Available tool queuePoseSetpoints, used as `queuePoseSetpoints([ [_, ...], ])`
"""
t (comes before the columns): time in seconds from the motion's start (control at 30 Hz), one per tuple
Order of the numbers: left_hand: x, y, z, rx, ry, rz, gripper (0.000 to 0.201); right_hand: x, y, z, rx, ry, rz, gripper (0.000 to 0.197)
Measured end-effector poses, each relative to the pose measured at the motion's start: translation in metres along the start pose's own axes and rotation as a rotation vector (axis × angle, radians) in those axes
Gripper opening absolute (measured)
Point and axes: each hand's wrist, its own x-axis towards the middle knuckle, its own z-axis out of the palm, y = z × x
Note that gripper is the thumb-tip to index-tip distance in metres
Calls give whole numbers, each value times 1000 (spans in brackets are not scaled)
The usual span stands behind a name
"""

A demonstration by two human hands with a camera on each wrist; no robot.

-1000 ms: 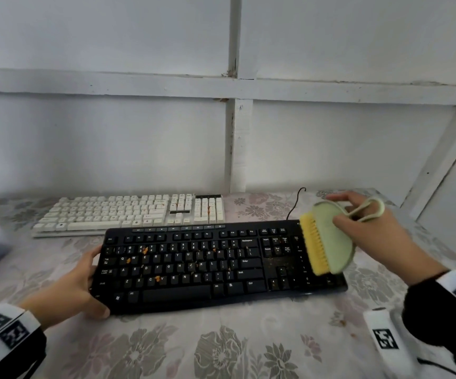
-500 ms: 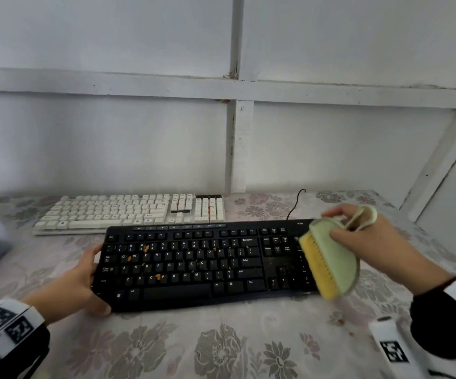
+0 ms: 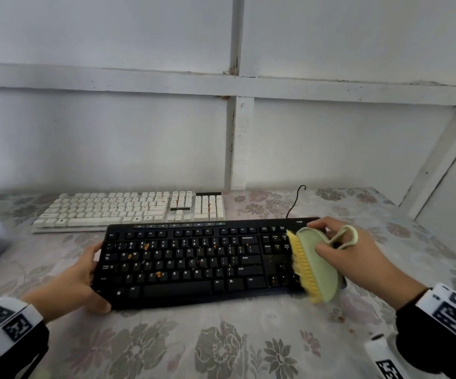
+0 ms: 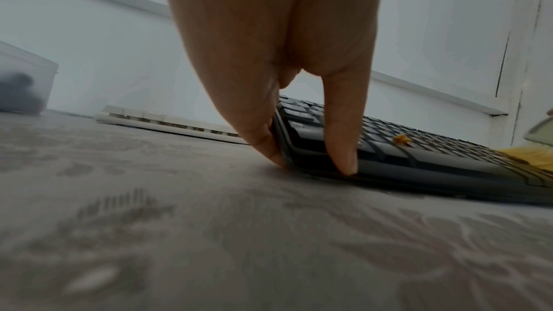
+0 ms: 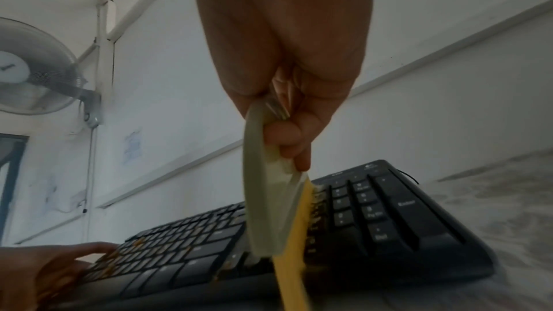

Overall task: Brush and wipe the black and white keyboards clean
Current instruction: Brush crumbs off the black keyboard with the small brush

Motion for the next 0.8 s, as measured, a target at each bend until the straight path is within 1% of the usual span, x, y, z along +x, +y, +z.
queuePoseSetpoints([
  [0.1,-2,3,1,1,-8,-4,129,-3,-4,-9,24,-61,50,25],
  [0.13,-2,3,1,1,-8,-3,129,-1,-6,-12,23,-47,48,24],
  [0.23,-2,1,1,0,0,-2,129,15,-12,-18,60,85,18,25],
  [0.3,-1,-1,1,-2,3,-2,129,27,-15,-16,119,125,13,29],
  [0.4,0,-2,0,-7,0,4,130,38,-17,-10,198,84,7,35],
  [0.5,0,-2,-1,-8,-5,13,130,34,-16,-5,98,48,6,35],
  [0.6,1,-4,-1,-4,0,11,129,19,-13,-3,21,-6,-11,28],
  [0.67,1,-4,-1,-2,3,3,129,7,-10,-4,-22,-60,-18,28],
  [0.73,1,-4,-1,-2,2,-1,129,0,-9,-8,-28,-114,5,29],
  [0.8,0,-4,-2,9,-5,-2,129,1,-10,-16,1,-122,29,30],
])
